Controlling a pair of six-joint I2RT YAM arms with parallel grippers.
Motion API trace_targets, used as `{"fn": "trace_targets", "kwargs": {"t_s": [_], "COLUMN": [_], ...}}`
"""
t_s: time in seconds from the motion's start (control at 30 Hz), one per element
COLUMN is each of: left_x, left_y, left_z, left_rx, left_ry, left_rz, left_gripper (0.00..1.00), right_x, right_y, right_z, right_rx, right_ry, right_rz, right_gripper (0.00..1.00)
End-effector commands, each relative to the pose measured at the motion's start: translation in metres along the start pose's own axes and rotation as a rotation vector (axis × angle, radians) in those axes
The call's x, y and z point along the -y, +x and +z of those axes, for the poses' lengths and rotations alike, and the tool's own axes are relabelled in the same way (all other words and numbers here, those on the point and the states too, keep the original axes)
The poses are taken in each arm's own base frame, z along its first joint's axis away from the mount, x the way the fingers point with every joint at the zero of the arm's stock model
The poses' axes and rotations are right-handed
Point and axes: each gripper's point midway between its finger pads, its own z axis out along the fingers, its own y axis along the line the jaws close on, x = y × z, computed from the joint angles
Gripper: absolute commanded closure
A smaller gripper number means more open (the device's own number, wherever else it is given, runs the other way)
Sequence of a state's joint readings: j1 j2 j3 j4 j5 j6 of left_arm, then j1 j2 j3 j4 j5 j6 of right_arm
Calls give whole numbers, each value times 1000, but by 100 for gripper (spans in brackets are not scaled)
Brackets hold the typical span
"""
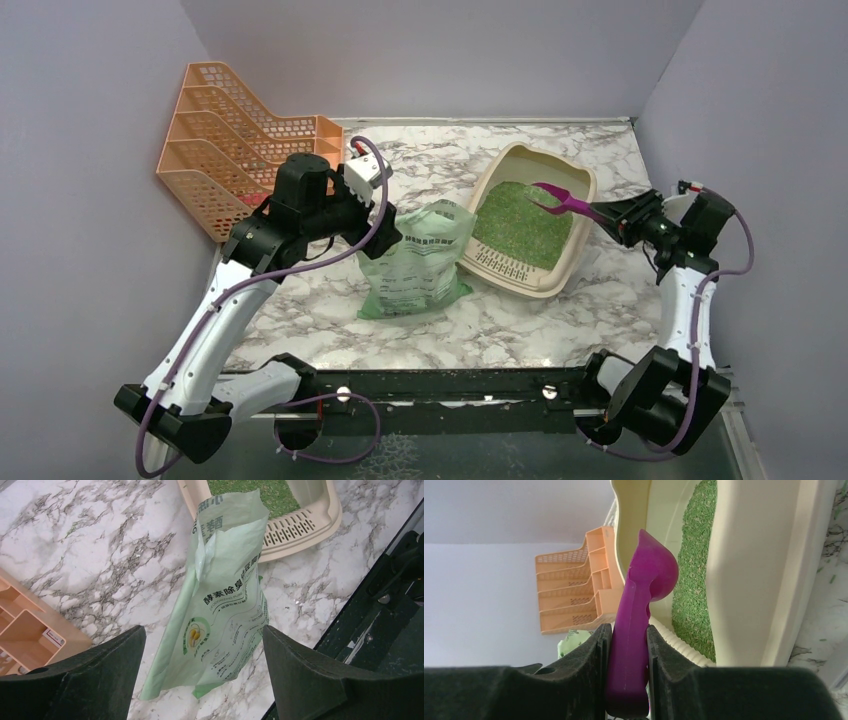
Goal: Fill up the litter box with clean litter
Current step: Pour the cat litter into the litter box.
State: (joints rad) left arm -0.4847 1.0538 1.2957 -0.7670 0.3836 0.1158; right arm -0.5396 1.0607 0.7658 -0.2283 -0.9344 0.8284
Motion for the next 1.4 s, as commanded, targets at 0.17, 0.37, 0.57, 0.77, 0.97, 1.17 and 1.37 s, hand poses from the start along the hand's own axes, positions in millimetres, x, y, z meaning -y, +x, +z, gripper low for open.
{"fn": "trace_targets", "kwargs": {"t_s": [0.17, 0.37, 0.57, 0.77, 0.97, 1.17, 1.37], "left_x": [-3, -1, -1, 0, 1, 0, 0], "left_y": [-15, -19, -20, -20, -20, -19, -19], "left_z": [-8, -14, -16, -16, -18, -23, -22], "left_rx": [56, 74, 81, 80, 86, 93, 90], "left_ry": [-36, -42, -46, -43, -45, -62, -58], "left_rz": [2, -3, -6, -15, -14, -14, -13], "left_gripper": [13, 12, 11, 11, 7, 5, 5], "right_x": [-17, -26, -31, -33, -42, -41, -46], "right_y": [-6, -21, -33, -34, -20, -23, -40], "right_z": [34, 52, 61, 68, 92, 94, 94], "right_rx": [20, 65, 85, 105, 60, 81, 140], "right_ry": [72, 84, 85, 92, 83, 102, 138], "right_rz": [-120, -145, -144, -148, -167, -181, -221], "right_gripper": [99, 99, 99, 99, 99, 99, 99]}}
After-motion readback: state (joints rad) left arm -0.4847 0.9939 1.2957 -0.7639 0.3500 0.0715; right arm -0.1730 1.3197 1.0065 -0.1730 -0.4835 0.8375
